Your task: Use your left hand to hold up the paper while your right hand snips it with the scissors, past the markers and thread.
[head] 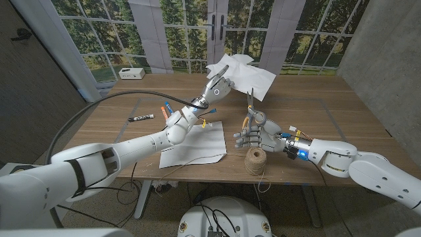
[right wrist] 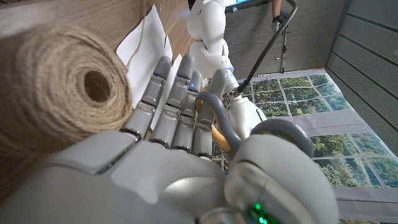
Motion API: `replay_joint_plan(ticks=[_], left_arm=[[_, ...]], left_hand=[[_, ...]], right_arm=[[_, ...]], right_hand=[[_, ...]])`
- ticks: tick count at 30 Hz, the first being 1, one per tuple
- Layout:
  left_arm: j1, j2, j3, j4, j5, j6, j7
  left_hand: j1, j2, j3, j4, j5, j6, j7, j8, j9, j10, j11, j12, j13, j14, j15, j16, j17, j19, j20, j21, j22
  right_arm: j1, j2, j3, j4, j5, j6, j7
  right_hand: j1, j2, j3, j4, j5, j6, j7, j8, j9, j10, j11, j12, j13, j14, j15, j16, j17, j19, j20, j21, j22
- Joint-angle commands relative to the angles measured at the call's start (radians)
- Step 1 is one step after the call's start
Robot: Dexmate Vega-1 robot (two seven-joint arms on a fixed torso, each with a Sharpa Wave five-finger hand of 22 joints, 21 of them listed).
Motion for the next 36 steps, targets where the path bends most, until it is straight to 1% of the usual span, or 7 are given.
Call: replay_joint_plan(ticks=[1, 13, 17, 30, 36], left_arm=[[-0.007, -0.009, 0.004, 0.021, -0.009, 0.022, -0.012], [-0.004, -0.014, 0.011, 0.019, -0.009, 0.042, -0.016], [0.002, -0.016, 0.008, 0.012, -0.013, 0.053, -0.032], [0.005, 0.011, 0.006, -0.015, -0.012, 0.033, -0.008], [0.012, 0.024, -0.002, -0.035, -0.007, 0.027, -0.004]], left_hand=[[0.038, 0.046, 0.006, -0.003, 0.003, 0.081, -0.036, 0.025, 0.135, 0.029, -0.020, 0.105, 0.018, 0.008, -0.031, -0.003, 0.000, 0.001, -0.062, -0.002, 0.000], [0.038, 0.046, 0.005, -0.006, 0.002, 0.085, -0.035, 0.023, 0.122, 0.032, -0.020, 0.106, 0.015, 0.012, -0.031, -0.002, 0.000, 0.003, -0.064, -0.002, -0.001], [0.038, 0.046, 0.005, -0.007, 0.002, 0.086, -0.035, 0.023, 0.120, 0.034, -0.020, 0.106, 0.014, 0.016, -0.031, 0.000, 0.001, 0.004, -0.063, -0.001, -0.001], [0.035, 0.044, 0.004, -0.010, 0.001, 0.089, -0.035, 0.023, 0.111, 0.039, -0.020, 0.106, 0.008, 0.020, -0.031, -0.002, 0.000, 0.005, -0.065, -0.002, -0.001], [0.034, 0.045, 0.004, -0.011, 0.001, 0.087, -0.035, 0.023, 0.109, 0.035, -0.020, 0.102, 0.003, 0.019, -0.031, -0.003, 0.000, 0.005, -0.065, -0.002, -0.001]], right_arm=[[0.000, -0.005, -0.001, -0.004, -0.003, -0.001, 0.004], [0.007, -0.011, -0.008, -0.006, -0.006, -0.010, 0.006], [0.007, -0.015, -0.009, -0.009, -0.009, -0.010, 0.008], [-0.012, -0.022, -0.002, -0.019, -0.011, 0.000, -0.002], [-0.007, -0.022, -0.008, -0.020, -0.009, -0.009, -0.006]], right_hand=[[0.000, 0.006, -0.005, -0.006, -0.003, -0.035, 0.034, -0.003, 0.002, 0.057, 0.023, 0.005, 0.002, -0.041, -0.044, 0.000, 0.001, 0.005, 0.004, -0.002, 0.003], [-0.002, 0.006, -0.005, -0.006, -0.004, -0.035, 0.033, -0.003, 0.002, 0.059, 0.024, 0.005, 0.003, -0.041, -0.044, -0.002, 0.001, 0.007, 0.005, -0.007, 0.003], [-0.004, 0.007, -0.005, -0.006, -0.005, -0.035, 0.034, -0.003, 0.002, 0.059, 0.026, 0.004, 0.002, -0.040, -0.044, -0.003, 0.001, 0.008, 0.006, -0.009, 0.003], [-0.004, 0.008, -0.004, -0.008, -0.006, -0.039, 0.034, -0.005, 0.000, 0.056, 0.029, 0.002, 0.003, -0.042, -0.039, -0.005, 0.001, 0.009, 0.008, -0.016, 0.003], [-0.005, 0.009, -0.004, -0.008, -0.006, -0.039, 0.034, -0.005, 0.000, 0.055, 0.027, 0.002, 0.005, -0.042, -0.039, -0.006, 0.001, 0.011, 0.008, -0.018, 0.003]])
